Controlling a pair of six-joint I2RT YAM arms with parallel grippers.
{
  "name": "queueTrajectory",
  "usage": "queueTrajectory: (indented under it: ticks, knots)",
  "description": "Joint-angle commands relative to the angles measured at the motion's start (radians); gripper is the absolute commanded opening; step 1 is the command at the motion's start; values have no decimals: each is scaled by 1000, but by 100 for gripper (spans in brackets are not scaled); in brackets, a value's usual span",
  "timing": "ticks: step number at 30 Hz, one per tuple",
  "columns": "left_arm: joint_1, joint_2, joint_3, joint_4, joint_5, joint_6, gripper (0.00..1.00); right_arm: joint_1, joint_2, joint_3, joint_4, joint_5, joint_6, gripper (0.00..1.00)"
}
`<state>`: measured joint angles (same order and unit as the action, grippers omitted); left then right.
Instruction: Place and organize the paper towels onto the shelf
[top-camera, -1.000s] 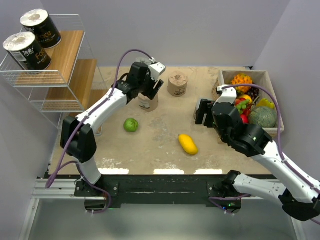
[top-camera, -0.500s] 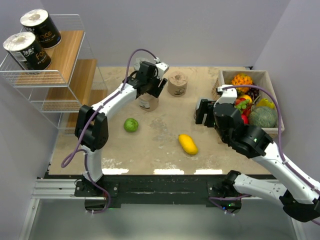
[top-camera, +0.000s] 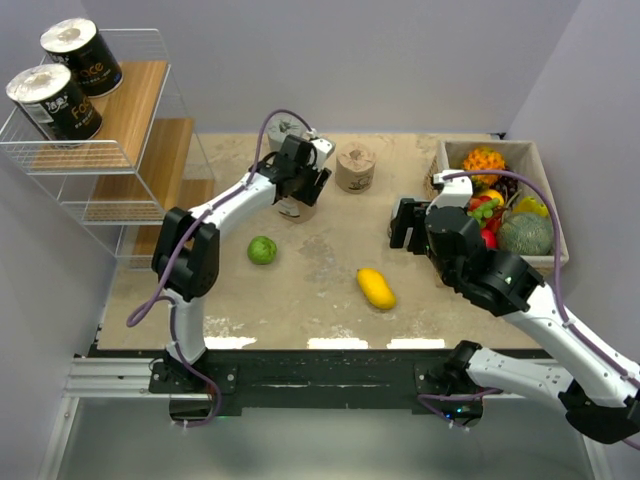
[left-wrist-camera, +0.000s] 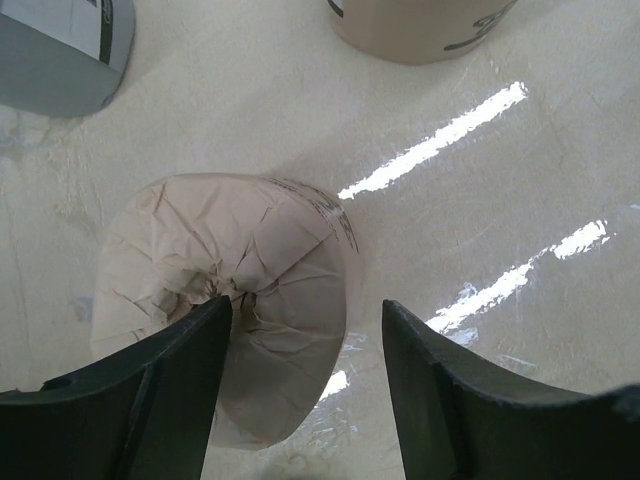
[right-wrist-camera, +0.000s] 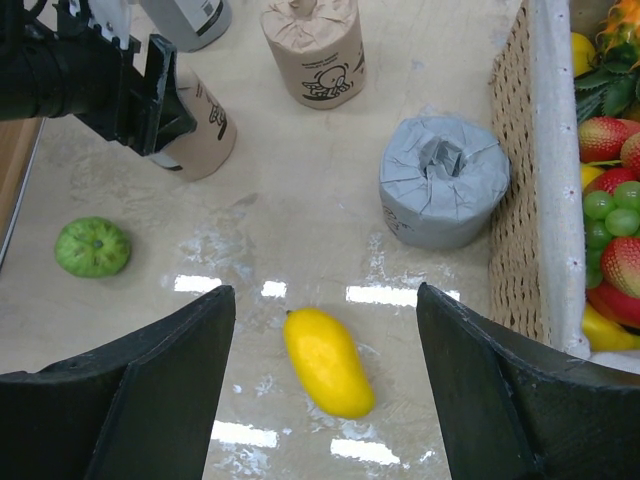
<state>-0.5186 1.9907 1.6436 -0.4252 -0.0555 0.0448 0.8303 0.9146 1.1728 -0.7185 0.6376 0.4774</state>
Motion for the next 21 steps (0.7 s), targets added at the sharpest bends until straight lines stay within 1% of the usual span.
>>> queueTrajectory:
  ticks: [1, 3, 4, 7, 11, 13, 17, 21]
  knots:
    - [-1, 17, -18, 45, 22, 1, 65, 1, -17, 7, 25, 25, -5, 77]
    - [-3, 13, -25, 36, 37, 24, 61, 3, -17, 10, 24, 27, -6, 77]
    - [-1, 8, -28, 28, 39, 36, 58, 1, -17, 11, 22, 25, -5, 77]
    - [-1, -33, -57, 11, 22, 93, 53, 1, -22, 11, 22, 30, -3, 77]
    - [3, -92, -123, -4, 37, 165, 53, 1, -28, -7, 33, 30, -3, 77]
    - [5, -115, -137, -18, 74, 176, 52, 3, -28, -13, 37, 28, 0, 77]
    - [6, -167, -179, -15, 94, 187, 49, 1, -29, -22, 51, 22, 1, 77]
    - [5, -205, -185, -18, 115, 199, 47, 1, -31, -16, 48, 19, -3, 77]
